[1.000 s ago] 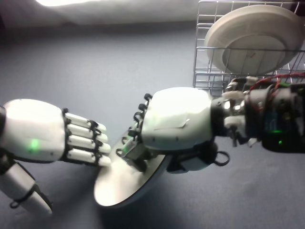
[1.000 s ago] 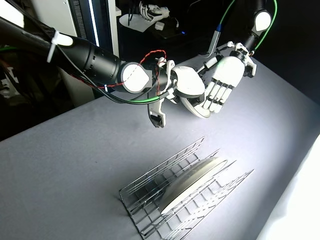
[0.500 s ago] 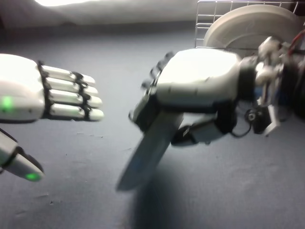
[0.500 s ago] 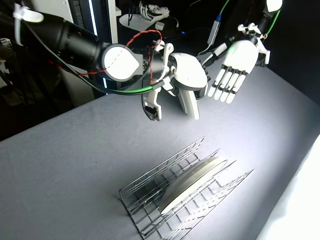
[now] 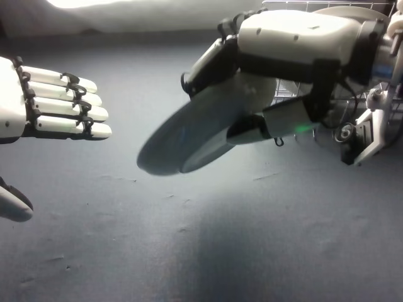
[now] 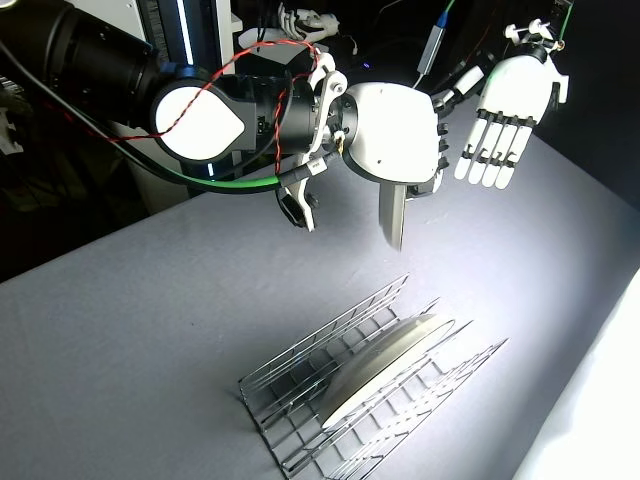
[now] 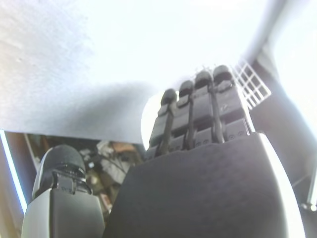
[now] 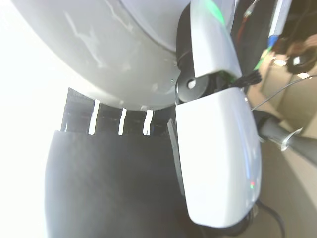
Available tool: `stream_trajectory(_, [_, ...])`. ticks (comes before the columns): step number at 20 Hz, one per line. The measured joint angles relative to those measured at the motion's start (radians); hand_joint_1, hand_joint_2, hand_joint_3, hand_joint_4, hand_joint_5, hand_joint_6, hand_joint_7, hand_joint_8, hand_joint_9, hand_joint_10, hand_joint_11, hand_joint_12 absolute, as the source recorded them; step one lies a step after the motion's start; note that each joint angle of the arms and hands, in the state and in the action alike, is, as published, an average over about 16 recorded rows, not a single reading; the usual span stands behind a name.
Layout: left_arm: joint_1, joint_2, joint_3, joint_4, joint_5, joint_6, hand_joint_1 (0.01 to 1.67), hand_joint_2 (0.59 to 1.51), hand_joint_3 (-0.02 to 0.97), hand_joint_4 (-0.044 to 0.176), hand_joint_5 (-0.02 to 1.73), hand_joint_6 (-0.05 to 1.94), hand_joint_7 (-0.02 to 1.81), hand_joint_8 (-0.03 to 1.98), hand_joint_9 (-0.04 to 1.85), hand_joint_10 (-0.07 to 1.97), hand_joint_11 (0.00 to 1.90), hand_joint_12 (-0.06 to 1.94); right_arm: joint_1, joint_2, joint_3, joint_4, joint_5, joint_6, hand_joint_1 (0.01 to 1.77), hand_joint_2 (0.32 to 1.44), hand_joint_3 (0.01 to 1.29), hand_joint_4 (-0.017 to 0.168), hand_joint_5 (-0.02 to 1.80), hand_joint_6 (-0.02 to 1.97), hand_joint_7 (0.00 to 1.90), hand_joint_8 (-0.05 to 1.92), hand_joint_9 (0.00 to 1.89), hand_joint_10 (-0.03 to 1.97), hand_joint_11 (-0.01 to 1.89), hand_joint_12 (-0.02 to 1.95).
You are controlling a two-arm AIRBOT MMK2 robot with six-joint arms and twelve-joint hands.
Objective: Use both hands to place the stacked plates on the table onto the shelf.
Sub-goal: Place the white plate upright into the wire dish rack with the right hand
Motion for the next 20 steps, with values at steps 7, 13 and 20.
stream_trajectory(7, [-0.006, -0.005, 0.039, 0.013, -0.011, -0.014, 0.01, 1.055, 0.006, -0.001, 0.02, 0.01, 0.02, 0.00, 0.02, 0.01, 0.01, 0.00, 0.044, 0.014, -0.001, 0.244, -0.012, 0.010, 1.45, 1.01, 0.01, -0.002, 0.85, 1.14, 0.94, 0.82, 0.96, 1.17, 0.86, 1.55])
stream_trajectory(13, [0.000, -0.015, 0.069, 0.027, -0.014, -0.021, 0.01, 1.056, 0.005, -0.001, 0.02, 0.01, 0.02, 0.00, 0.02, 0.01, 0.01, 0.00, 0.078, 0.026, 0.002, 0.429, -0.036, 0.013, 1.49, 1.01, 0.01, -0.003, 0.84, 1.14, 0.92, 0.81, 0.94, 1.15, 0.83, 1.62])
stream_trajectory(20, [0.006, -0.022, 0.082, 0.036, -0.017, -0.026, 0.01, 1.056, 0.006, -0.001, 0.02, 0.01, 0.02, 0.00, 0.02, 0.01, 0.01, 0.00, 0.095, 0.062, 0.014, 0.546, -0.059, 0.014, 1.49, 1.01, 0.01, -0.005, 0.83, 1.14, 0.93, 0.81, 0.94, 1.17, 0.84, 1.58])
